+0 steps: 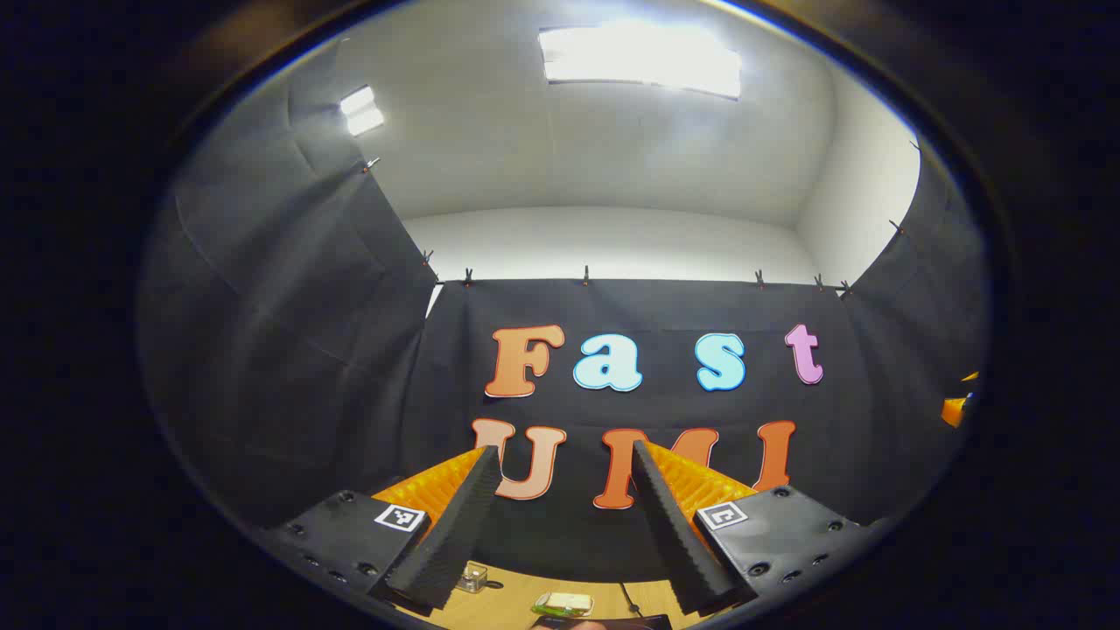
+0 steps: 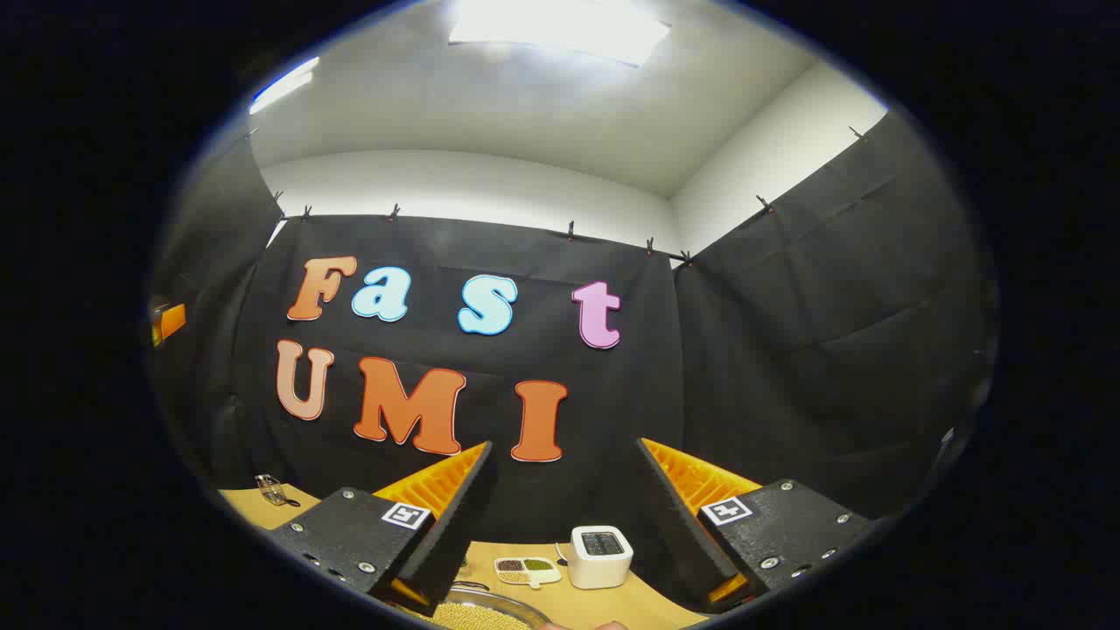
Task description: First push the handle of the pot to place it horizontally, then grasp the pot with both hands and set it on the induction cooktop.
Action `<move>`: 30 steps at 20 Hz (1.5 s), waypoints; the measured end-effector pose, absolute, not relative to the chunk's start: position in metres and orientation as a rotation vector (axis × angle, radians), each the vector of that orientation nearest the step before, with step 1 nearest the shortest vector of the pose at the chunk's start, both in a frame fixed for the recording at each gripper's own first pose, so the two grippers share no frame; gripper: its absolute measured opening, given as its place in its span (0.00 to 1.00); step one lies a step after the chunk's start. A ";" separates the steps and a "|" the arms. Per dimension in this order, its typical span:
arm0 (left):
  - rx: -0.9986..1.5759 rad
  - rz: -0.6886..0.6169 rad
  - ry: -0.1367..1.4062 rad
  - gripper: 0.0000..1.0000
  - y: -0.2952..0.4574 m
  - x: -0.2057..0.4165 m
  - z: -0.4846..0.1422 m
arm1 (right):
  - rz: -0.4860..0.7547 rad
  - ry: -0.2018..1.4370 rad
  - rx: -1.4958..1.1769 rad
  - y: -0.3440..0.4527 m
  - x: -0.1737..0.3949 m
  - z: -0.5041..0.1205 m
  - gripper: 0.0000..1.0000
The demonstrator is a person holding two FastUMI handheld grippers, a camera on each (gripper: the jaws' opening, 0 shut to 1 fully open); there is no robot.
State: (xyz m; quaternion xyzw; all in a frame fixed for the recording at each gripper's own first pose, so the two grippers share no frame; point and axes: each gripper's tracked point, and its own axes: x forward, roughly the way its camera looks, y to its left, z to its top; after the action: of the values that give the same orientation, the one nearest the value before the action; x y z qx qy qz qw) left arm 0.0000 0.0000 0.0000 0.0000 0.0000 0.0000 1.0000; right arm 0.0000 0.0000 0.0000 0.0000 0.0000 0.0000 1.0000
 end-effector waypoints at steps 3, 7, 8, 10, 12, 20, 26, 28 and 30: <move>0.002 -0.004 -0.001 0.97 0.003 0.003 0.000 | 0.030 -0.007 0.007 0.014 -0.005 0.005 0.97; 0.010 0.041 -0.025 0.98 0.016 0.007 -0.003 | 0.051 -0.024 -0.004 0.025 -0.010 0.011 0.97; 0.008 0.057 -0.033 0.97 0.021 0.010 -0.004 | 0.055 -0.027 -0.007 0.027 -0.009 0.011 0.97; -0.004 0.062 -0.027 0.97 0.021 0.012 -0.012 | 0.062 -0.026 -0.012 0.031 -0.004 0.010 0.97; 0.003 0.062 -0.015 0.97 0.023 0.015 -0.018 | 0.066 -0.020 -0.006 0.034 -0.001 0.009 0.97; -0.027 0.043 0.037 0.97 0.017 0.026 -0.039 | 0.130 0.052 0.048 0.050 0.004 -0.018 1.00; -0.012 0.030 0.064 0.98 0.006 0.028 -0.054 | 0.204 0.204 0.065 0.062 0.004 -0.070 0.97; -0.008 0.026 0.074 0.98 0.003 0.031 -0.059 | 0.229 0.272 0.067 0.067 0.002 -0.095 0.98; -0.006 0.024 0.088 0.97 0.001 0.031 -0.066 | 0.276 0.360 0.072 0.078 -0.002 -0.122 0.97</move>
State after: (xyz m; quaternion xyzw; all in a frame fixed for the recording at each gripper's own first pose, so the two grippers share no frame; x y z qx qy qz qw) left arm 0.0307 0.0011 -0.0657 -0.0030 0.0438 0.0118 0.9990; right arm -0.0024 0.0783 -0.1222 0.0355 0.1783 0.1367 0.9738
